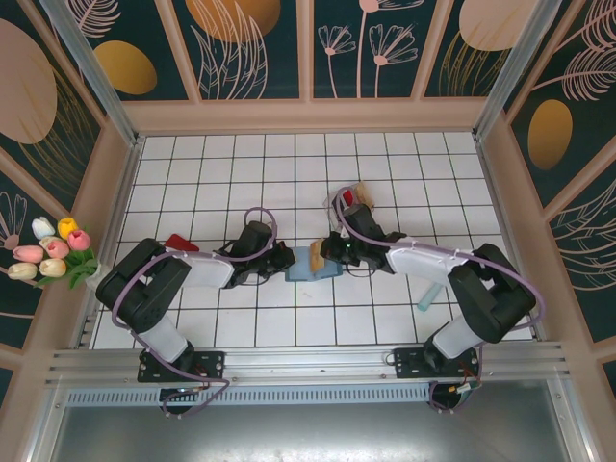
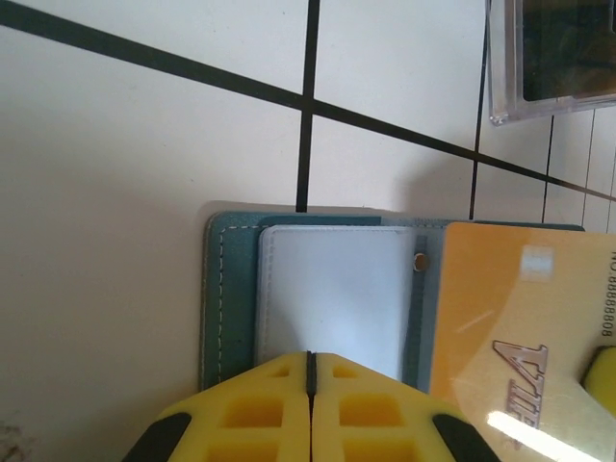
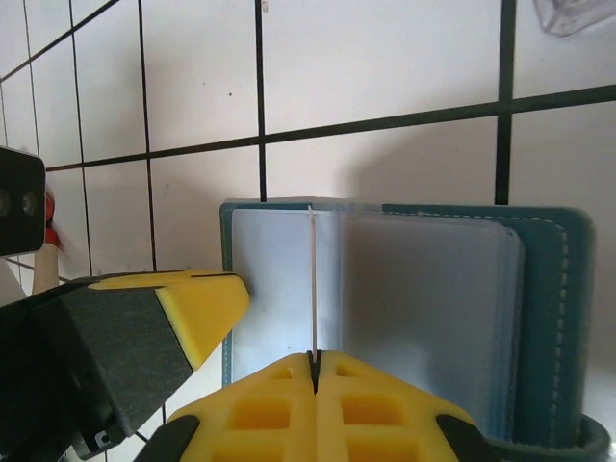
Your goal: Put the credit cards into the card holder
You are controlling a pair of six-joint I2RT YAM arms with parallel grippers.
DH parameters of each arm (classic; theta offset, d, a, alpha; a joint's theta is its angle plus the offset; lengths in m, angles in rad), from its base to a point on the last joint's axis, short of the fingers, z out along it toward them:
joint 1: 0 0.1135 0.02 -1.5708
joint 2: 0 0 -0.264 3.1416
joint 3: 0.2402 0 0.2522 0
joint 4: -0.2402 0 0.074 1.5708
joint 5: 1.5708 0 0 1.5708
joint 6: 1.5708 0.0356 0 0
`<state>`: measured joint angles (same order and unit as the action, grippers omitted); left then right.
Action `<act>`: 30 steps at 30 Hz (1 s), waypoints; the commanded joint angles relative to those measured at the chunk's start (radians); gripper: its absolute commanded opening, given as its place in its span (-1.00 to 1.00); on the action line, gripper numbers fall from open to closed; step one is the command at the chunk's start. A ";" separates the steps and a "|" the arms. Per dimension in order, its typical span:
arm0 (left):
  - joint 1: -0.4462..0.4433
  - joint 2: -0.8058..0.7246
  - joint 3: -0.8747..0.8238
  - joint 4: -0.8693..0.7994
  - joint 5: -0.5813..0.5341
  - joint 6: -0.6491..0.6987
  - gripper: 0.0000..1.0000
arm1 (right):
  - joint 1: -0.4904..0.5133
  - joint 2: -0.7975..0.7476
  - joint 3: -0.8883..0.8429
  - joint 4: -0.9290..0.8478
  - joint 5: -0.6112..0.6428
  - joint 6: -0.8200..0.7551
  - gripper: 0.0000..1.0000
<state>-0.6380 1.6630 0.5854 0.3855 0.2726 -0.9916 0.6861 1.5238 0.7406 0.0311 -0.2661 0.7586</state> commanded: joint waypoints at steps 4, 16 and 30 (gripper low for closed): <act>-0.002 0.008 0.001 -0.044 -0.017 0.024 -0.82 | -0.001 0.019 -0.046 0.075 0.002 0.011 -1.00; -0.002 0.018 0.009 -0.044 -0.009 0.019 -0.81 | 0.018 0.115 -0.050 0.143 -0.029 0.038 -1.00; -0.003 0.010 0.011 -0.053 -0.019 0.021 -0.75 | 0.036 0.116 -0.037 0.120 -0.068 -0.003 -1.00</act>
<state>-0.6380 1.6634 0.5858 0.3855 0.2718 -0.9886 0.7078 1.6417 0.7002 0.1993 -0.3038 0.7887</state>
